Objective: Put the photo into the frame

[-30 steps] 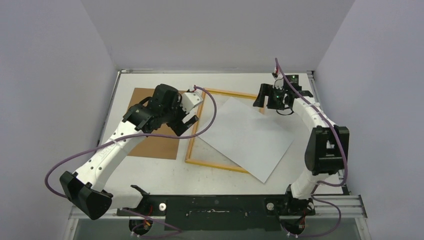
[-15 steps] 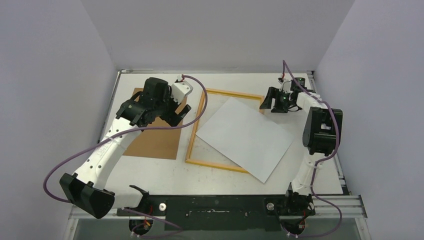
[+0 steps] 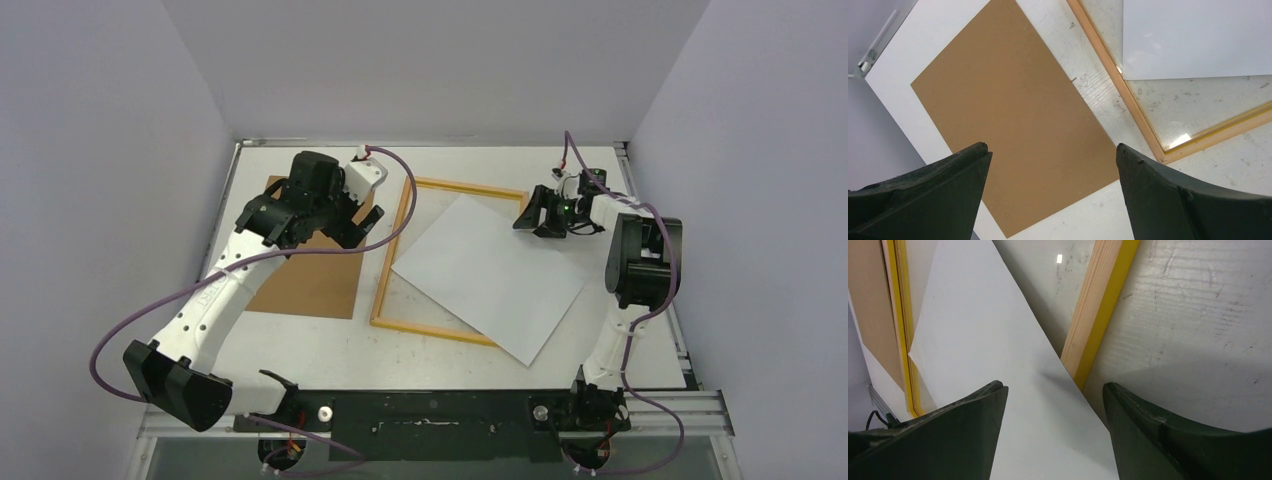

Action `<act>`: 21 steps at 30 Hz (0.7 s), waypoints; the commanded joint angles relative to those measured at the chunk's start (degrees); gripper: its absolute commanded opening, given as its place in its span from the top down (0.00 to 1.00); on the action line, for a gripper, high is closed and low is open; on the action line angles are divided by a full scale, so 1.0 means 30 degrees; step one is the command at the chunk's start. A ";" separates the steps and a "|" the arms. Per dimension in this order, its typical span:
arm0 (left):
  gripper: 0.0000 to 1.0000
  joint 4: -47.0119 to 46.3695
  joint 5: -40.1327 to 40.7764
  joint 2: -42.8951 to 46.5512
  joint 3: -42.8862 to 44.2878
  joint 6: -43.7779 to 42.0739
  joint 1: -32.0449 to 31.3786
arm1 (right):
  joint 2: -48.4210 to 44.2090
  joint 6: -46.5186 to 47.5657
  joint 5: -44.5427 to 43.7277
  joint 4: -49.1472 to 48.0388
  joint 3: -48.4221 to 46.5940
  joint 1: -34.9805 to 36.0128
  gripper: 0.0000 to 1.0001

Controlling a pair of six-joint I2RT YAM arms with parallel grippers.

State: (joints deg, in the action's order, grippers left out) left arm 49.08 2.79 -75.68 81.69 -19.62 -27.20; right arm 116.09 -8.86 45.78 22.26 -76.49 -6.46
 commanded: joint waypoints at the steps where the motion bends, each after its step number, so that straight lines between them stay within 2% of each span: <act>1: 0.04 -0.0402 0.0047 0.0059 0.1052 0.0405 0.0102 | -0.0605 0.0052 0.0360 -0.0579 0.0305 -0.0120 0.29; 11: 0.04 -0.0835 0.0041 0.0521 0.0623 0.0270 0.0113 | -0.2365 0.0308 0.0243 -0.0060 0.2320 -0.0276 0.45; 18: 0.04 -0.1083 -0.0194 0.0812 0.0155 0.0318 0.0102 | -0.3942 0.0142 -0.0558 0.0037 0.3776 -0.0297 0.50; 21: 0.04 -0.1198 -0.0197 0.0949 0.0006 0.0320 0.0104 | -0.4338 0.0129 -0.0730 0.0211 0.4192 -0.0279 0.58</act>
State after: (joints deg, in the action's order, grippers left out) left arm 48.99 2.74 -75.18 81.67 -19.42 -27.20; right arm 107.55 -8.78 44.16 22.90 -65.08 -7.16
